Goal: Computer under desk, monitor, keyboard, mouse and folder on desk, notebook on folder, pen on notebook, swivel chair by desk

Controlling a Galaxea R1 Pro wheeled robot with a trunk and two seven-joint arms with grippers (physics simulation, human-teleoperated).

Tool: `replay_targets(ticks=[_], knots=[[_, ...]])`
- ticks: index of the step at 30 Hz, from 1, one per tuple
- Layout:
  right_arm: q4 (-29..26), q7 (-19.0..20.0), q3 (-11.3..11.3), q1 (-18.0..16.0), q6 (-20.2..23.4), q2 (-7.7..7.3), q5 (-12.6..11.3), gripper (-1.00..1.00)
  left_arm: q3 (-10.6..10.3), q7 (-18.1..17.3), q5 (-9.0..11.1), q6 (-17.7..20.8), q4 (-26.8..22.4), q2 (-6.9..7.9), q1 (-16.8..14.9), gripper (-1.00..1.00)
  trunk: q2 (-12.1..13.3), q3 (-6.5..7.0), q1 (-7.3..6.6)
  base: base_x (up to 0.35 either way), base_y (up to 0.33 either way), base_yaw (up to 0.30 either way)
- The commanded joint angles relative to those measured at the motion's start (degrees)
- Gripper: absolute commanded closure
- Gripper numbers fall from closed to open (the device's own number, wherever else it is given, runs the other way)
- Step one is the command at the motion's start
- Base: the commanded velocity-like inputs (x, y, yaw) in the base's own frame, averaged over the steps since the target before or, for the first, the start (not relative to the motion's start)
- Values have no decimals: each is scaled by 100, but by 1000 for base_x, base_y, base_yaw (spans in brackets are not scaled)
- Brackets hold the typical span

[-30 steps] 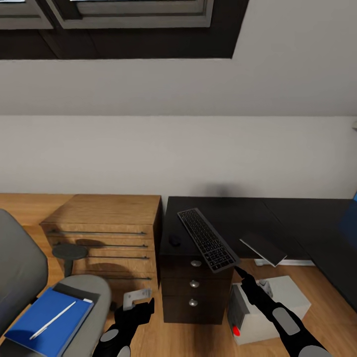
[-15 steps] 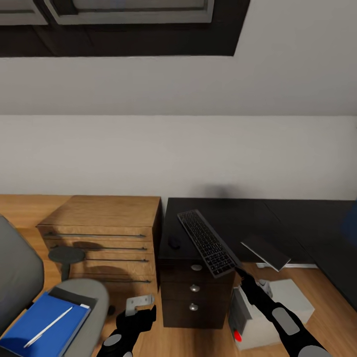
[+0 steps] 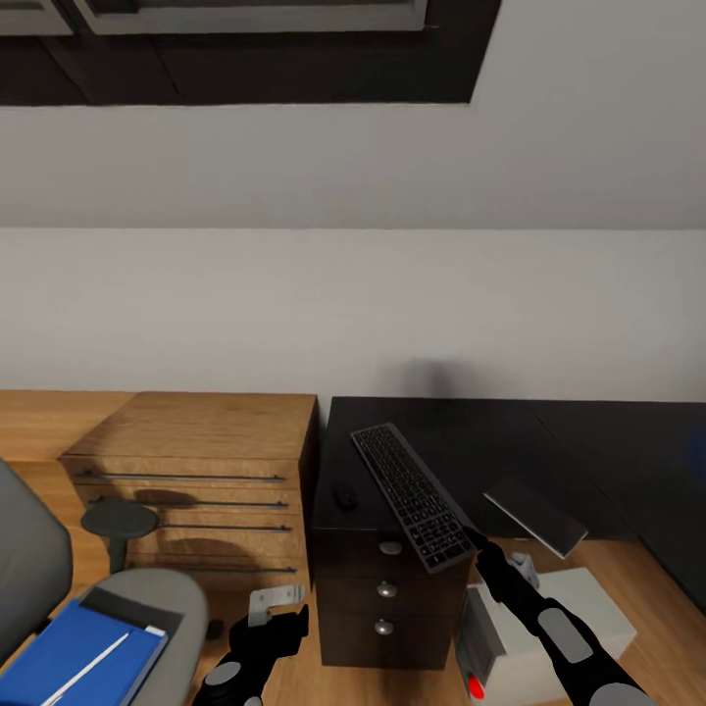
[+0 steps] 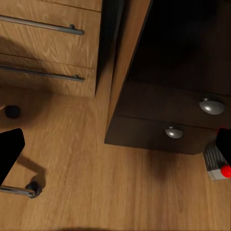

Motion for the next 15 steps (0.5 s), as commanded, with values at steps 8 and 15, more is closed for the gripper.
replay_targets(ticks=[8, 15], knots=[[20, 14, -21, -4, 60, 50, -42, -100, -2, 48, 56, 10, -7, 8, -5, -100, -3, -6, 1, 22, 0, 0], [52, 36, -2, -4, 60, 259, -18, -100, -1, 48, 57, 9, -7, 11, -5, -100, -3, -6, 1, 1, 0, 0]])
